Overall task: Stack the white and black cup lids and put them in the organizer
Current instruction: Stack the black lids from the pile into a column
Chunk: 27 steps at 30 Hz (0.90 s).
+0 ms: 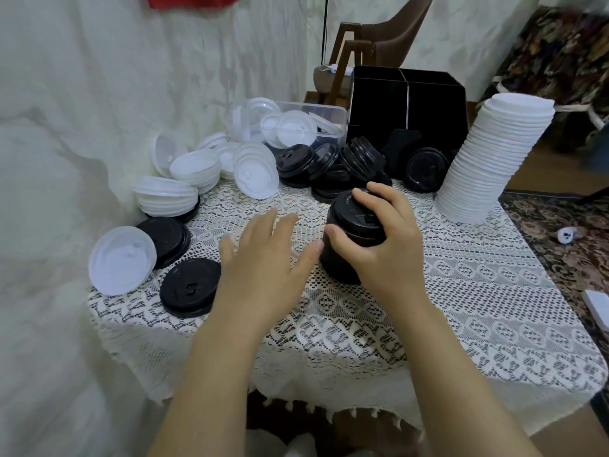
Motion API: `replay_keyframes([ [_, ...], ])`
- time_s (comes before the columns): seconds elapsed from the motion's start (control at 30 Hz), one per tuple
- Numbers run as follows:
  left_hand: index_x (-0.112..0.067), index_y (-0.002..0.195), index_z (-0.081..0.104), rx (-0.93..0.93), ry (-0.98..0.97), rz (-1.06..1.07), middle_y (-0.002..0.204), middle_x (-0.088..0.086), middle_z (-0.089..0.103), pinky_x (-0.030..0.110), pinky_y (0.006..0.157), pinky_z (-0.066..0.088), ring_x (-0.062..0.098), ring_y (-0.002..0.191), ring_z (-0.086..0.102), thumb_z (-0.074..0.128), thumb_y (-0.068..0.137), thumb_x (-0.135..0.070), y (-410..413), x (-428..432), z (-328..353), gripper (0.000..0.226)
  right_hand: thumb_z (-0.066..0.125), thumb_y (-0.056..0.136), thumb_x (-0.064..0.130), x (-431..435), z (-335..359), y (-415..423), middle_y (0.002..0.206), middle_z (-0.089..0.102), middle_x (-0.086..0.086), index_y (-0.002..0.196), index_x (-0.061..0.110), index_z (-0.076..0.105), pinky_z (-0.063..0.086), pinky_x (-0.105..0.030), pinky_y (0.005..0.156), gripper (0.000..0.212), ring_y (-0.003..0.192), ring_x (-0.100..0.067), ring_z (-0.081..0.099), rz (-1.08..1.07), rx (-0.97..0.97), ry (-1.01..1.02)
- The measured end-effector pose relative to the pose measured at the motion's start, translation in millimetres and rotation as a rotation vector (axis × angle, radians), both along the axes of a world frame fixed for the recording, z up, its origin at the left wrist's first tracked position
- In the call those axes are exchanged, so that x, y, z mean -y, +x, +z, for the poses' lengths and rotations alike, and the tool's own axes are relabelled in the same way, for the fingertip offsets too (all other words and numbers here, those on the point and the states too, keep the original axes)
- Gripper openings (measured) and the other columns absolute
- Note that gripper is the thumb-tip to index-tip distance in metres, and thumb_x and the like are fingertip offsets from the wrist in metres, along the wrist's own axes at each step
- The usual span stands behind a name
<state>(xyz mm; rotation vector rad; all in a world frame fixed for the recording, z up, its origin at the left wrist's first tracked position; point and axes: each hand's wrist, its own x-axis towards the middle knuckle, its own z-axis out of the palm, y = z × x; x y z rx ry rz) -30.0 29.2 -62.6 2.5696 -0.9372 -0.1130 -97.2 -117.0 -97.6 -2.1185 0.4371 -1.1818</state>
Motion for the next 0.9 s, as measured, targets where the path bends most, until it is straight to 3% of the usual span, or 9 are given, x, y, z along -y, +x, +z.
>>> replay_keyframes([
  [0.1, -0.032, 0.151, 0.014, 0.031, 0.153, 0.130, 0.161, -0.001, 0.002, 0.060, 0.114, 0.000, 0.019, 0.148, -0.005, 0.025, 0.098, -0.056, -0.5, -11.3, -11.5, 0.059, 0.072, 0.073, 0.048, 0.0, 0.3, -0.8, 0.131, 0.053, 0.000, 0.122, 0.012, 0.065, 0.037, -0.015, 0.103, 0.061, 0.122, -0.012, 0.049, 0.002, -0.015, 0.013],
  [0.23, -0.027, 0.148, 0.018, -0.051, 0.228, 0.288, 0.157, 0.006, 0.007, 0.063, 0.110, 0.012, 0.025, 0.145, 0.000, 0.043, 0.097, -0.047, 6.8, -29.3, -10.5, 0.060, 0.072, 0.073, 0.047, -0.6, 1.3, -1.2, 0.131, 0.053, 0.000, 0.122, 0.012, 0.065, 0.033, -0.010, 0.102, 0.061, 0.122, -0.015, 0.049, 0.003, -0.026, 0.011],
  [0.43, -0.026, 0.148, 0.017, -0.151, 0.278, 0.320, 0.154, 0.005, 0.003, 0.061, 0.103, 0.027, 0.028, 0.142, 0.001, 0.048, 0.097, -0.034, 11.3, -39.9, -8.0, 0.060, 0.073, 0.073, 0.045, -2.1, 0.9, -1.4, 0.131, 0.053, -0.001, 0.122, 0.011, 0.065, 0.031, -0.006, 0.101, 0.060, 0.122, -0.015, 0.049, 0.000, -0.026, 0.014],
  [0.67, -0.030, 0.141, 0.033, -0.128, 0.184, 0.306, 0.148, 0.015, 0.021, 0.049, 0.102, 0.035, 0.039, 0.133, 0.021, 0.060, 0.089, -0.025, 17.4, -43.6, -7.0, 0.058, 0.075, 0.073, 0.041, -2.3, 1.0, -1.1, 0.131, 0.054, -0.001, 0.122, 0.011, 0.065, 0.031, -0.006, 0.101, 0.058, 0.122, -0.013, 0.048, -0.008, -0.024, 0.008],
  [0.77, -0.031, 0.140, 0.038, -0.129, 0.133, 0.318, 0.136, 0.013, 0.040, 0.045, 0.096, 0.039, 0.037, 0.124, 0.034, 0.064, 0.085, -0.030, 20.7, -44.9, -6.0, 0.061, 0.075, 0.073, 0.041, -2.4, 1.7, -1.2, 0.131, 0.053, -0.001, 0.122, 0.012, 0.065, 0.032, -0.010, 0.102, 0.058, 0.122, -0.015, 0.049, -0.008, -0.026, 0.007],
  [0.9, -0.026, 0.139, 0.040, -0.042, -0.040, 0.237, 0.133, 0.006, 0.044, 0.039, 0.098, 0.035, 0.030, 0.123, 0.034, 0.066, 0.080, -0.032, 18.2, -37.4, -7.4, 0.065, 0.075, 0.073, 0.041, -2.2, 1.4, -1.2, 0.131, 0.053, 0.000, 0.123, 0.012, 0.065, 0.031, -0.007, 0.101, 0.058, 0.122, -0.013, 0.048, -0.008, -0.022, 0.006],
])
